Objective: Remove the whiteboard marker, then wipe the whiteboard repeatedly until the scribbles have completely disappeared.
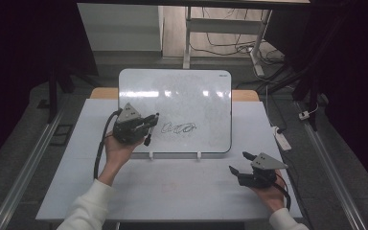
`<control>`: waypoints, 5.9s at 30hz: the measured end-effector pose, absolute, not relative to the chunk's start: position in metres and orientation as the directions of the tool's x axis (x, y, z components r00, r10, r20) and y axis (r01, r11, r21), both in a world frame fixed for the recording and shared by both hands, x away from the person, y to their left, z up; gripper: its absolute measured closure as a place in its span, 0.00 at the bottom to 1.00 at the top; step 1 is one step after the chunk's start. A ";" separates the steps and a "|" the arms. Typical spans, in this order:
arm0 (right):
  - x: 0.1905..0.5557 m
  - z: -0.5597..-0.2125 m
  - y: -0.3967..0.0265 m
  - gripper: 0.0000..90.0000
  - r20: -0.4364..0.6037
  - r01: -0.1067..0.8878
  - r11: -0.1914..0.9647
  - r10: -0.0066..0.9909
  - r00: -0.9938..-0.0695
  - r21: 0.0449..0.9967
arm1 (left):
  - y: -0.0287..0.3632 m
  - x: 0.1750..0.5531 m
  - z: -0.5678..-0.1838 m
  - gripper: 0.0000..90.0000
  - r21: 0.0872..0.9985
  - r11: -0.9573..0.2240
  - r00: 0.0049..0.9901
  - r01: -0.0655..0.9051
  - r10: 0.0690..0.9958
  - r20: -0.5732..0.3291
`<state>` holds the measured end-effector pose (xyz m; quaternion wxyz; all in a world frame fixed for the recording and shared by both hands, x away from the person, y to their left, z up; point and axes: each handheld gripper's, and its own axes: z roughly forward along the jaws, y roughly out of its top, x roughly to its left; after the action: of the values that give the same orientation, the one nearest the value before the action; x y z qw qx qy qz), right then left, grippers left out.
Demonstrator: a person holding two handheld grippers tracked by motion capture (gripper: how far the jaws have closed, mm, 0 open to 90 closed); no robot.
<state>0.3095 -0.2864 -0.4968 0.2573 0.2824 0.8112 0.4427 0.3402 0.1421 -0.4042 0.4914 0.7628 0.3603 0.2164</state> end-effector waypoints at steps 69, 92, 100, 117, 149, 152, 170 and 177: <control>0.331 -0.469 -0.161 0.79 0.305 0.522 0.323 0.532 -0.790 0.790 | 0.015 0.311 -0.428 0.91 0.870 -0.451 0.849 0.198 0.523 0.078; 0.335 -0.469 -0.168 0.87 0.298 0.525 0.296 0.563 -0.771 0.798 | 0.036 0.310 -0.424 0.60 0.897 -0.371 0.831 0.242 0.556 0.005; 0.336 -0.463 -0.179 0.87 0.276 0.492 0.266 0.571 -0.773 0.829 | 0.089 0.303 -0.428 0.45 0.883 -0.338 0.771 0.325 0.635 -0.040; 0.337 -0.453 -0.198 0.87 0.237 0.414 0.210 0.562 -0.793 0.886 | 0.183 0.257 -0.478 0.42 0.827 -0.297 0.653 0.478 0.750 -0.107; 0.387 -0.449 -0.193 0.87 0.166 0.296 0.123 0.601 -0.782 0.947 | 0.228 0.250 -0.517 0.41 0.776 -0.254 0.557 0.577 0.818 -0.146; 0.400 -0.452 -0.188 0.87 0.160 0.294 0.124 0.613 -0.773 0.948 | 0.229 0.251 -0.518 0.41 0.774 -0.253 0.554 0.580 0.819 -0.148; 0.426 -0.474 -0.161 0.87 0.060 0.258 0.237 0.617 -0.784 0.937 | 0.230 0.252 -0.520 0.41 0.773 -0.252 0.547 0.583 0.825 -0.144; 0.427 -0.477 -0.162 0.87 0.072 0.251 0.228 0.589 -0.805 0.941 | 0.229 0.252 -0.520 0.41 0.772 -0.252 0.549 0.583 0.823 -0.146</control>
<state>0.4266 -0.1622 -0.4775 0.1517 0.2732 0.7689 0.5578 0.2524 0.2291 -0.5202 0.4119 0.7778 0.4519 0.1456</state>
